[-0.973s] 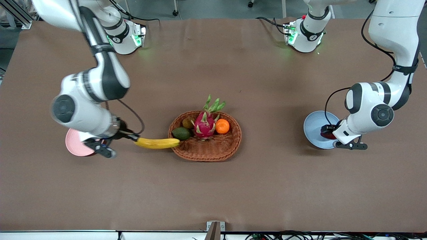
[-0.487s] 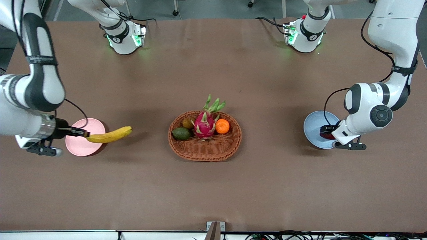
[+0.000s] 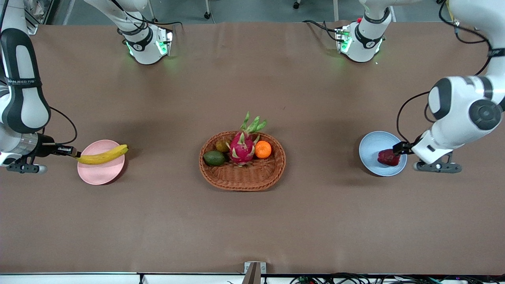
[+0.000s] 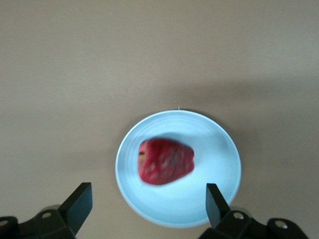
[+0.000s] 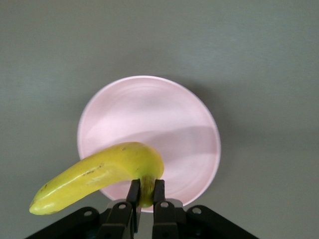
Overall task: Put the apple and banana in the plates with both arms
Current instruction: 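Open the left gripper and lower the banana onto the pink plate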
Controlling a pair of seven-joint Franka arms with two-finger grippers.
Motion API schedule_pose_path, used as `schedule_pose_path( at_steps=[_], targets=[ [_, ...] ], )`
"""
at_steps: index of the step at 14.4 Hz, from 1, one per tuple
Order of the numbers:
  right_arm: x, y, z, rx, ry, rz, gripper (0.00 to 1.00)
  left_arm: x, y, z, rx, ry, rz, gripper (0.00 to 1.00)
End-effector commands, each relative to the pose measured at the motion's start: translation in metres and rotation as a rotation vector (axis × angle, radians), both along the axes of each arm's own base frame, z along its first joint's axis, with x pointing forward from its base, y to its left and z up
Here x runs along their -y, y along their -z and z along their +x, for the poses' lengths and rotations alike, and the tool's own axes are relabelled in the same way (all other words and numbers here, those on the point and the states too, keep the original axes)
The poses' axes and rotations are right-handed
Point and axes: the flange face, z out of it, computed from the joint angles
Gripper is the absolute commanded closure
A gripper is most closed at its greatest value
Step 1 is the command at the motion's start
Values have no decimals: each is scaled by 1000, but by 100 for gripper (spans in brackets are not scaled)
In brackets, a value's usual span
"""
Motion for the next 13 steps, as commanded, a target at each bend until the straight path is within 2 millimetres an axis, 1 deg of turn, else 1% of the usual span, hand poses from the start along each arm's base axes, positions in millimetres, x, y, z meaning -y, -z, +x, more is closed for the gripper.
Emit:
schedule_pose_path(
  at_steps=[1, 2, 3, 4, 5, 6, 7, 9, 10, 11, 13],
  targets=[
    [11, 12, -1, 30, -25, -9, 97, -1, -55, -5, 22, -26, -23, 0],
    [13, 19, -1, 31, -19, -8, 95, 0, -71, -5, 11, -28, -23, 0],
    [15, 23, -1, 29, -9, -4, 85, -1, -91, -6, -2, -33, -22, 0],
    [16, 25, 1, 30, -5, -2, 68, -1, -112, -7, -10, -39, -28, 0],
    [16, 25, 2, 31, -4, -3, 42, -1, -137, -10, -9, -45, -40, 0],
    [18, 26, 2, 29, 2, -2, 0, -1, -158, -12, -1, -48, -42, 0],
    [21, 23, 3, 34, 4, -3, 0, -1, -180, -15, 7, -45, -42, 0],
    [21, 15, 8, 43, 1, -5, 0, -5, -213, -20, 31, -56, -41, 0],
    [20, 12, 11, 50, -2, -8, 0, -5, -224, -17, 56, -58, -42, 0],
    [19, 6, 14, 58, -8, -12, 0, -4, -230, -16, 69, -62, -44, 0],
    [12, -16, 24, 58, -19, -2, 0, -6, -247, -16, 105, -84, -47, 0]
  ],
)
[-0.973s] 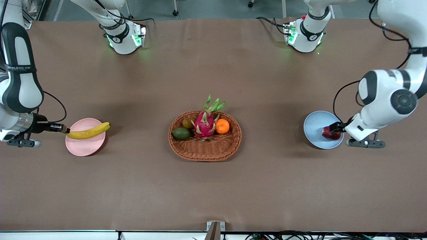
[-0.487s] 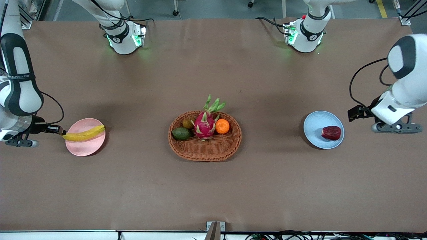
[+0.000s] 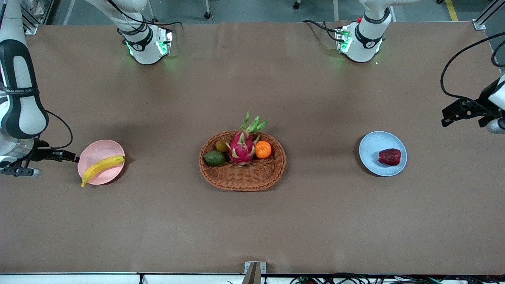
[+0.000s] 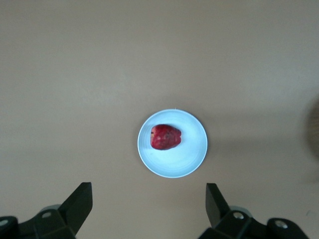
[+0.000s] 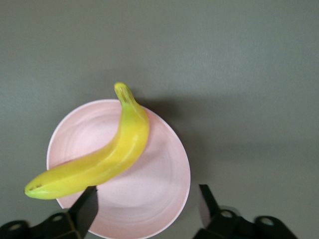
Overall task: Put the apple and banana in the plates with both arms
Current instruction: 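Open the right gripper and raise both grippers away from the plates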
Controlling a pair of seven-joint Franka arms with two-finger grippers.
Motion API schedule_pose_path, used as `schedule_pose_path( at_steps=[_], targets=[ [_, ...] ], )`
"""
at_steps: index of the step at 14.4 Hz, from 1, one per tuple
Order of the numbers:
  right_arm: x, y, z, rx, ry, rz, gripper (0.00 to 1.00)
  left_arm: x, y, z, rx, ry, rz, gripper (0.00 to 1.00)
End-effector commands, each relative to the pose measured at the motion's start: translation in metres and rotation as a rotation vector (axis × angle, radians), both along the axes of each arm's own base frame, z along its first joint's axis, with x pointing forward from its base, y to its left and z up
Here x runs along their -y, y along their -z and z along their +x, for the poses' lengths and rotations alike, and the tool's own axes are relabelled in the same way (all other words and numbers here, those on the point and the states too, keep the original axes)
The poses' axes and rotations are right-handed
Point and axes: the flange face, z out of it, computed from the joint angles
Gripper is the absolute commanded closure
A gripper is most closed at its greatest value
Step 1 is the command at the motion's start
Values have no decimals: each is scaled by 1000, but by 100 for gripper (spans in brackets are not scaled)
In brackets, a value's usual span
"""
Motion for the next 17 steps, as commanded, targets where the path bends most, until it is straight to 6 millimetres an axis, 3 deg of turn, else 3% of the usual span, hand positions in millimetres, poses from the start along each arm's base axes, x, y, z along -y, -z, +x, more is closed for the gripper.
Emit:
schedule_pose_path(
  at_steps=[1, 3, 6, 10, 13, 17],
  targets=[
    [-11, -39, 15, -14, -14, 35, 0, -4, -25, 2, 36, -39, -21, 0],
    [-26, -75, 28, -64, 28, 48, 0, -5, -38, 1, 62, -51, -29, 0],
    [-61, -140, 46, -111, 25, -1, 0, -4, -41, 1, 68, -45, -62, 0],
    [-113, -205, 45, -159, 60, -74, 0, 5, -47, -4, 44, -34, -72, 0],
    [-140, -229, 38, -165, 20, -86, 0, 8, -47, -6, 25, -28, -72, 0],
    [-141, -230, 39, -167, 0, -118, 0, 7, -44, -13, -26, -36, -70, 0]
  ],
)
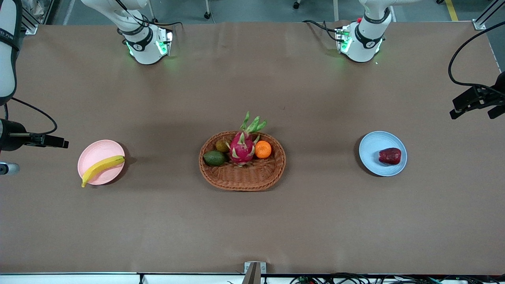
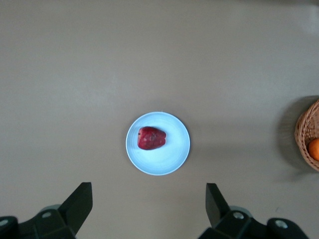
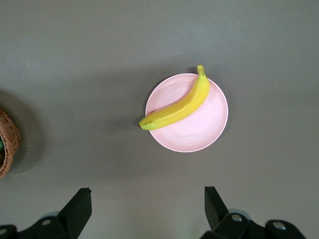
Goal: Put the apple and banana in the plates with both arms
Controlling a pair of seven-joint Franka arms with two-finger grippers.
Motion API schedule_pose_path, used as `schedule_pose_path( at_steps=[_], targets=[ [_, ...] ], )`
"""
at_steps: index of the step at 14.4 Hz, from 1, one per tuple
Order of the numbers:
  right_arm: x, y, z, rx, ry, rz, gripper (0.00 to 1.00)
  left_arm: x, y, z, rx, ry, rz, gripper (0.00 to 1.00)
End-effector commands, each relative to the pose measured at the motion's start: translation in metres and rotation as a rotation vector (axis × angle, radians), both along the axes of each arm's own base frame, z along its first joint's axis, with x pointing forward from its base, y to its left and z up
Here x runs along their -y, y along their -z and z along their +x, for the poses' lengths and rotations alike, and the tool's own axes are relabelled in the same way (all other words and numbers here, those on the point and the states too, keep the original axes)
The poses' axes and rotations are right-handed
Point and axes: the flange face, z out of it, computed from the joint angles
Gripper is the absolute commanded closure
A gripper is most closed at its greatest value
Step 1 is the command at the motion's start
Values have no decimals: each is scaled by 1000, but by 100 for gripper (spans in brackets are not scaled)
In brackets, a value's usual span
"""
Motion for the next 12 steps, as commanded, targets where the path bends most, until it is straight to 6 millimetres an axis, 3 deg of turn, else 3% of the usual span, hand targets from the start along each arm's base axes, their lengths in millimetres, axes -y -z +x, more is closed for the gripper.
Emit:
schedule_pose_path(
  at_steps=[1, 3, 6, 12],
  targets=[
    [-3, -12, 2, 21, -6, -29, 0, 0, -7, -4, -17, -8, -13, 0],
    [1, -26, 2, 44, 0, -28, 0, 0, -8, -4, -15, -8, -13, 0],
    [-10, -30, 0, 45, -11, -7, 0, 0, -8, -4, -15, -3, -14, 0],
    [-26, -60, -27, 0, -56, -10, 0, -1, -17, -17, -17, 0, -23, 0]
  ],
)
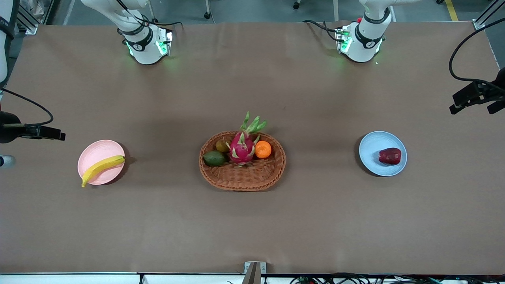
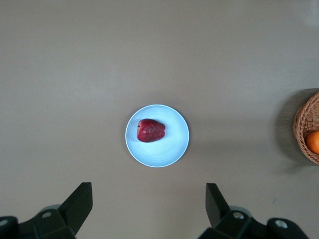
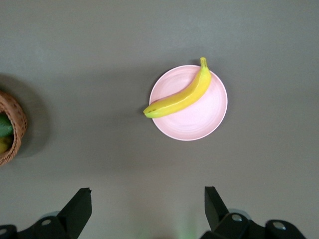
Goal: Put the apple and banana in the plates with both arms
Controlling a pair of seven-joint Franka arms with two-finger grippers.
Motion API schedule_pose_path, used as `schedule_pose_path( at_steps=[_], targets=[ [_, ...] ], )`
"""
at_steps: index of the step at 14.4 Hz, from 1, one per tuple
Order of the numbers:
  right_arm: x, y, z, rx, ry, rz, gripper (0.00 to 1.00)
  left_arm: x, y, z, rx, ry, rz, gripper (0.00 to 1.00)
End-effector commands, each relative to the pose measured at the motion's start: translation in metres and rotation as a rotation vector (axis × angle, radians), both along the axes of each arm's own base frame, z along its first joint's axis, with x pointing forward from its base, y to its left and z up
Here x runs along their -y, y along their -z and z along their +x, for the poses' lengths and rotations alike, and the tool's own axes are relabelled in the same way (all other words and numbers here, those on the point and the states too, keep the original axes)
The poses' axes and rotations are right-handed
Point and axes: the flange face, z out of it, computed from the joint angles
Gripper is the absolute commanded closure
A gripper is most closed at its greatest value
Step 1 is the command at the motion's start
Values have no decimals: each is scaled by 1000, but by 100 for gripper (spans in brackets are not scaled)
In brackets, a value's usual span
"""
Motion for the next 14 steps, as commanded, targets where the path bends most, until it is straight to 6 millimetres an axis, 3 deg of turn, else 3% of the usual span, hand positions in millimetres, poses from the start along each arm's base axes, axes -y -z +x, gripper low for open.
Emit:
schedule_pose_path(
  at_steps=[1, 6, 11, 14],
  targets=[
    [-7, -26, -18, 26, -18, -12, 0, 0, -9, -9, -2, 3, -17, 0],
    [-8, -47, -52, 53, -25, -39, 0, 0, -9, -9, -2, -7, -17, 0],
    [-2, -64, -99, 105, -13, -33, 0, -1, -10, -8, 1, -12, -18, 0],
    [1, -73, -114, 116, -5, -31, 0, -1, -10, -8, 1, -12, -18, 0]
  ],
)
